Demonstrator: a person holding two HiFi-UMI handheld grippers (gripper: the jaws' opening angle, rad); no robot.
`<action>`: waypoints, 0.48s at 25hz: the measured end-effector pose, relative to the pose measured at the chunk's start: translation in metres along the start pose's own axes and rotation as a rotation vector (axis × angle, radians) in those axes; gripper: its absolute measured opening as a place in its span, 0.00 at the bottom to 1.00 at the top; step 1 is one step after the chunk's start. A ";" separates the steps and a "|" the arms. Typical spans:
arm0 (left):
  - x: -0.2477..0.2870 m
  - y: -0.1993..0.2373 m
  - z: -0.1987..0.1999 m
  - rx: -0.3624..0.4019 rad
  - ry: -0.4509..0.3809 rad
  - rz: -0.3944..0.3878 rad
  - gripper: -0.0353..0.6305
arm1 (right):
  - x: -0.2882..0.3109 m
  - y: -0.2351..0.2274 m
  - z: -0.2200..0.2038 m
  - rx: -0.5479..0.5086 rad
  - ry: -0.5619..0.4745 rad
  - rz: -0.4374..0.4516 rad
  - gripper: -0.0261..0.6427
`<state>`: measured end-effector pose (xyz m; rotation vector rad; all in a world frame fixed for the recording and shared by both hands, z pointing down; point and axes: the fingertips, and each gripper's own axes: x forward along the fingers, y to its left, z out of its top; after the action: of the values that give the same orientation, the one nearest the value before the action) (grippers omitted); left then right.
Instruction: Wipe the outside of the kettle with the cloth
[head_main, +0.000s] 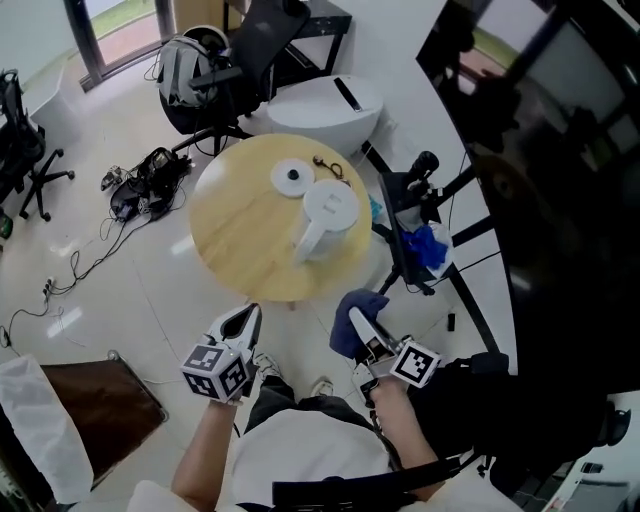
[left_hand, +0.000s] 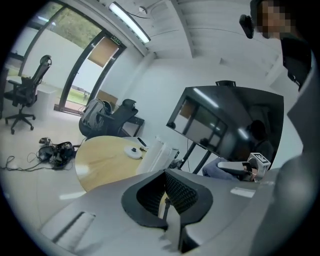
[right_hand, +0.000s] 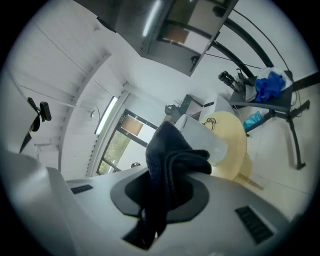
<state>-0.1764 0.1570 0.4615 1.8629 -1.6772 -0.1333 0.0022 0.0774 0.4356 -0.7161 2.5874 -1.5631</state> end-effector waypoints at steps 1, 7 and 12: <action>-0.002 -0.002 -0.003 -0.002 -0.001 0.004 0.06 | -0.005 0.002 0.001 -0.011 0.000 -0.001 0.14; -0.009 -0.043 -0.025 0.018 -0.005 0.013 0.06 | -0.052 0.016 0.020 -0.124 -0.048 0.013 0.14; -0.022 -0.107 -0.049 0.084 0.007 0.069 0.06 | -0.131 0.018 0.022 -0.296 -0.068 -0.027 0.14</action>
<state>-0.0655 0.1958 0.4400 1.8615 -1.7639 -0.0283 0.1181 0.1187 0.3826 -0.8099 2.7985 -1.1493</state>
